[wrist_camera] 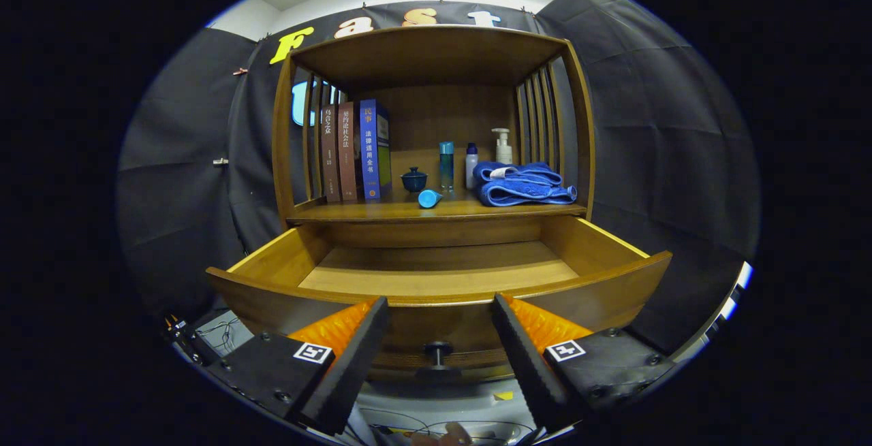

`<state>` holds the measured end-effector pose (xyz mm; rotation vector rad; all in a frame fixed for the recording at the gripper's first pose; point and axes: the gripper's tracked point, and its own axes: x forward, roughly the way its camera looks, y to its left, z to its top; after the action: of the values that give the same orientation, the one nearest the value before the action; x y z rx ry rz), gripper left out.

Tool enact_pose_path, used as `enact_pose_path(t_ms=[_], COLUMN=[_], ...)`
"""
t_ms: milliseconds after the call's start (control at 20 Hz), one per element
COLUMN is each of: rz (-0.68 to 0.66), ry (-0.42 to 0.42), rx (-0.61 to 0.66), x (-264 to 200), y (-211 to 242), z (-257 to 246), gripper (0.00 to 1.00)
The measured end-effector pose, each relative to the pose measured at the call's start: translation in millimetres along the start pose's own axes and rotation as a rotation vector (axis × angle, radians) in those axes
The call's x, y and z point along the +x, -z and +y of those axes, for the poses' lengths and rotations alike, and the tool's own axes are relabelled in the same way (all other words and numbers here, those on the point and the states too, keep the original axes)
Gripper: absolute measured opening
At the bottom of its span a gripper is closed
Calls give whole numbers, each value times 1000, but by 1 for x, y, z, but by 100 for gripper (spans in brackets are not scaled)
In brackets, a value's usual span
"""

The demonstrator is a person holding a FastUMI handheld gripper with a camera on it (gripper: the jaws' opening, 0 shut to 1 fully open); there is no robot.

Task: Pull open the drawer, take out the items inside it, and place them on the countertop above the cabinet.

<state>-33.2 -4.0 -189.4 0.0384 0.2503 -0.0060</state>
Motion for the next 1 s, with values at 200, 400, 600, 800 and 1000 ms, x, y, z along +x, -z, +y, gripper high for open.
enact_pose_path(t_ms=[200, 400, 600, 800, 1000], rz=[7, 5, 25, 38, 39], ry=[-2, -4, -3, 0, 2], rx=[3, 9, 14, 10, 9], x=[16, 40, 79, 108, 134], y=[-3, -11, -19, -25, -29], z=[1, 1, 0, 2, 4], gripper=[99, 99, 100, 99, 99])
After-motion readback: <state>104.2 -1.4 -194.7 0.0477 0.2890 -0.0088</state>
